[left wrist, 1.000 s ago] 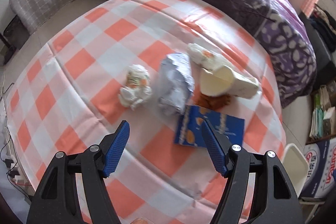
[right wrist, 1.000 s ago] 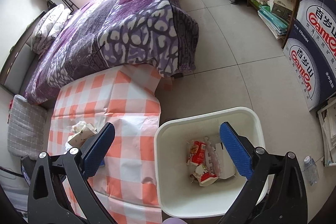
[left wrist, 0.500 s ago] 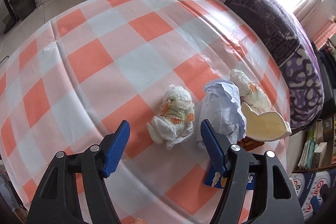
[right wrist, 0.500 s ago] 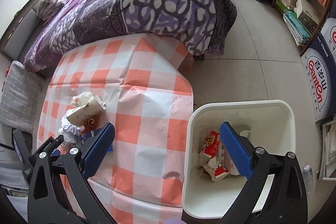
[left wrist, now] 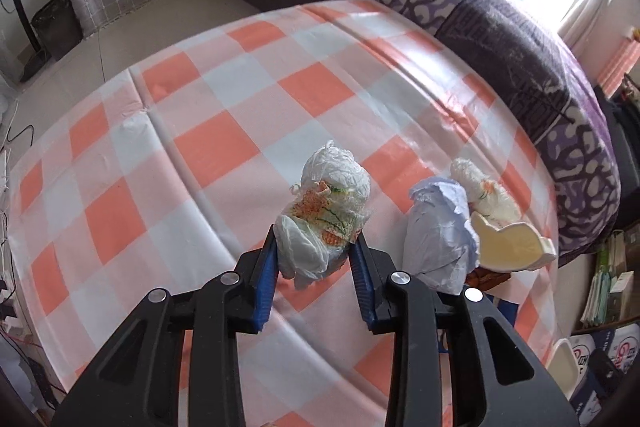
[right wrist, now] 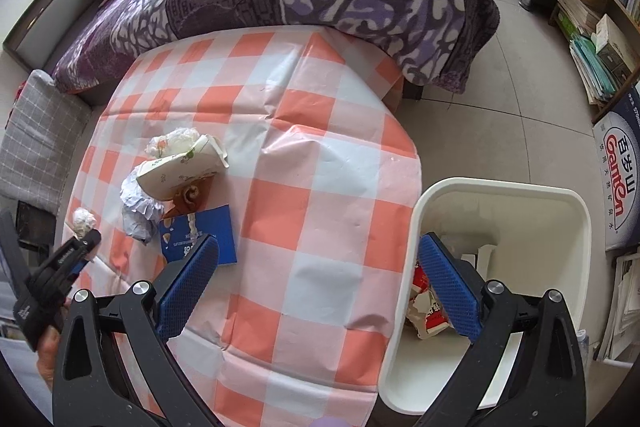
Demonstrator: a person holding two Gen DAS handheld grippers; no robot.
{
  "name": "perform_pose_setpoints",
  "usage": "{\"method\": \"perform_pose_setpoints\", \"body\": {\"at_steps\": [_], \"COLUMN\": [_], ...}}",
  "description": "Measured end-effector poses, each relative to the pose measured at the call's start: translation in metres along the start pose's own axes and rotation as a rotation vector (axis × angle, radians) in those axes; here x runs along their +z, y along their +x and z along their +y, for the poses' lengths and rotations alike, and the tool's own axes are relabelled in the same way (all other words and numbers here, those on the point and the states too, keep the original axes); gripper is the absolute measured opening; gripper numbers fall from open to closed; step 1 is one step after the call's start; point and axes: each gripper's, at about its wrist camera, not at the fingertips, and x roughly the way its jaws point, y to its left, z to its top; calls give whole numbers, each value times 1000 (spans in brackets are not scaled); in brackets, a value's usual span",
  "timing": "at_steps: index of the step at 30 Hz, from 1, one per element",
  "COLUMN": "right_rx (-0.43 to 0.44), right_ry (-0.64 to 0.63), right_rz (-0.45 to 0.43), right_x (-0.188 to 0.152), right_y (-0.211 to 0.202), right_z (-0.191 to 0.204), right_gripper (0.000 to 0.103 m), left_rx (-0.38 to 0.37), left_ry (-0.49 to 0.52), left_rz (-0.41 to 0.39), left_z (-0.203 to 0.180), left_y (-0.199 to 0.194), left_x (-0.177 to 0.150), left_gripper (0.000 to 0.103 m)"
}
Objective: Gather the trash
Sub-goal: 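Grasp the crumpled white tissue bundle with the left gripper while the right grasps the blue biscuit box, then carry the box and tissue bundle over the bin and open both grippers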
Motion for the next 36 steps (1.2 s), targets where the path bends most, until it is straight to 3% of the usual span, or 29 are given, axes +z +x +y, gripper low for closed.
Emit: {"method": "perform_pose_setpoints", "body": {"at_steps": [3,6,9,12,15,18,23,25,26,30,31,32,36], "right_rx": [11,-19,17,-1,38,34,-23,40,56,103,117,133,141], "right_ry": [-104,-287,-619,-931,-1084,-1151,-1172,-1117,-1082,-1009,-998,-976,-911], "right_rz": [3,-59,-101,-114,-50,0,12,27,35,38,29,21,-22], "right_x": [-6,-16,-32,-49,-48,-45,-44,-41,-39,-46,-50,-52,-52], "right_y": [10,17,26,38,52,66,92,89,87,73,68,60,35], "right_z": [25,54,87,110,124,134,139,136,135,130,130,131,133], "right_gripper": [96,96,96,96,96,96,95,79,64,56,49,16,8], "left_rx": [-24,-64,-114,-142,-131,-132,-142,-143,-143,-139,-139,-136,-135], "left_ry": [5,18,-3,-19,-9,-6,-29,-36,-37,-43,-42,-39,-35], "left_rz": [-48,-74,-76,-83,-132,-166,-148,-134,-133,-140,-144,-150,-162], "left_z": [2,6,16,24,26,28,36,38,38,38,38,38,40], "left_y": [-32,-62,-85,-101,-116,-125,-122,-119,-118,-120,-121,-122,-127], "left_x": [3,3,0,-1,-2,-1,2,2,2,0,0,-1,-1], "left_gripper": [34,34,34,34,34,34,34,34,34,34,34,34,34]}}
